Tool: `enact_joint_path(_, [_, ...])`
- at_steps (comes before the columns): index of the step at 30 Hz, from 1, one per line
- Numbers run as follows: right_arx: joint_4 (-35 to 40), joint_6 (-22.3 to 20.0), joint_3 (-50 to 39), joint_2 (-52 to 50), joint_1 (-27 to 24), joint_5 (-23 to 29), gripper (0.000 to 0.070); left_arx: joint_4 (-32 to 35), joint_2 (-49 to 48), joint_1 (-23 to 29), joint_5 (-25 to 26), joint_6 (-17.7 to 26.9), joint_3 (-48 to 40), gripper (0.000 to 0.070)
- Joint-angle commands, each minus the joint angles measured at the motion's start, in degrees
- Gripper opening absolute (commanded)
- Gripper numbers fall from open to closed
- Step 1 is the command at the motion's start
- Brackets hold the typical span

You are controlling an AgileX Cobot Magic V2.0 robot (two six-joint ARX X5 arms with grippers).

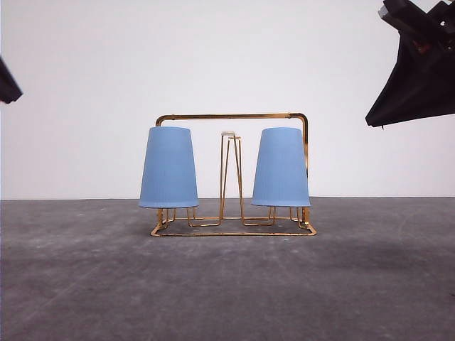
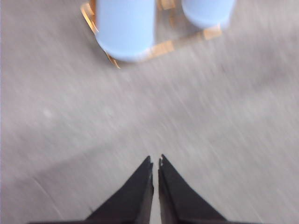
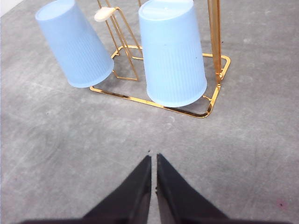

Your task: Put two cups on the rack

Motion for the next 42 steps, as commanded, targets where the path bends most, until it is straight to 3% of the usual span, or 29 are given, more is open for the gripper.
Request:
enact_joint_path(1, [0.7,0.2,0.3,0.2,0.3,0.0,0.0016,6.5,-4.0,1.4,-0.1,1.1,-5.8,0.0])
enact_joint_path(3, [0.8,0.2,0.3,0.2,0.3,0.0,0.0016,13.7,-9.7,4.0,-0.1,0.9,-12.8,0.0])
enact_joint_path(6, [0.8,0.2,0.3,0.2,0.3,0.0,0.0016,19.4,-17.8,8.0,-0.1,0.9,-20.1,0.0])
enact_joint_path(13, [1.0,0.2,0.3,0.2,0.3,0.0,0.0016,20.6,-30.5,15.6,-6.1,1.1,-27.6,0.0])
enact_joint_path(19, [1.0,0.2,0.3,0.2,0.3,0.0,0.0016,20.9,-35.3,20.2,-6.6,1.1,-31.6,0.0])
enact_joint_path(42, [1.0,0.2,0.3,0.2,0.3,0.0,0.0016,20.9,-36.8,21.7,-7.5,1.0,-34.3,0.0])
